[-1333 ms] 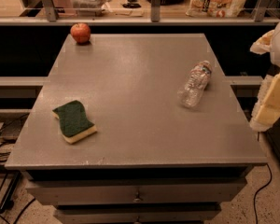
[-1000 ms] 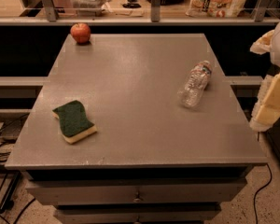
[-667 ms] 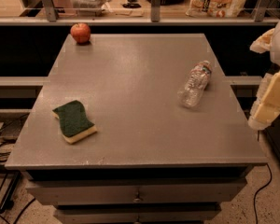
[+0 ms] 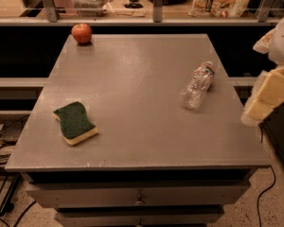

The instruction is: Move water bottle near apple

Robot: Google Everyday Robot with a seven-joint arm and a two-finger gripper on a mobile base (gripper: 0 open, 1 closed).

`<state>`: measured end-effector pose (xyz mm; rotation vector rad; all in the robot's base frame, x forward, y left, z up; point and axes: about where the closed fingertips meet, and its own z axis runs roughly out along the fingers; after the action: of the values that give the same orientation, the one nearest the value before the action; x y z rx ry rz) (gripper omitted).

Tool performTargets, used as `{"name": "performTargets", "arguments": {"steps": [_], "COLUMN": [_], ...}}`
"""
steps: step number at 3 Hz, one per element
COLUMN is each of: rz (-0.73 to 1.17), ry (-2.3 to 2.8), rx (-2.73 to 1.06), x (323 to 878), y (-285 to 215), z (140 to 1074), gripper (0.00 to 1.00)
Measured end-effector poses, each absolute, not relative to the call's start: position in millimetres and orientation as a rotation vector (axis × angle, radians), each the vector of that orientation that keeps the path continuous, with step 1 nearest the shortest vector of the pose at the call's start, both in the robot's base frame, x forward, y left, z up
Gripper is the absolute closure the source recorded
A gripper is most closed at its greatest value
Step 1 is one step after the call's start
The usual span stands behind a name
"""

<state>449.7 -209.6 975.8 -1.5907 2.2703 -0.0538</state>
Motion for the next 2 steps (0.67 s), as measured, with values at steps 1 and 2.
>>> {"name": "performTargets", "arguments": {"steps": [1,2], "rz": [-0.029,-0.029], "ry": [2.337,2.337], "rx": [-1.435,-1.435], "x": [455.2,455.1], "y": [-206.5,-206.5], "z": [978.9,978.9], "gripper": [0.0,0.0]}}
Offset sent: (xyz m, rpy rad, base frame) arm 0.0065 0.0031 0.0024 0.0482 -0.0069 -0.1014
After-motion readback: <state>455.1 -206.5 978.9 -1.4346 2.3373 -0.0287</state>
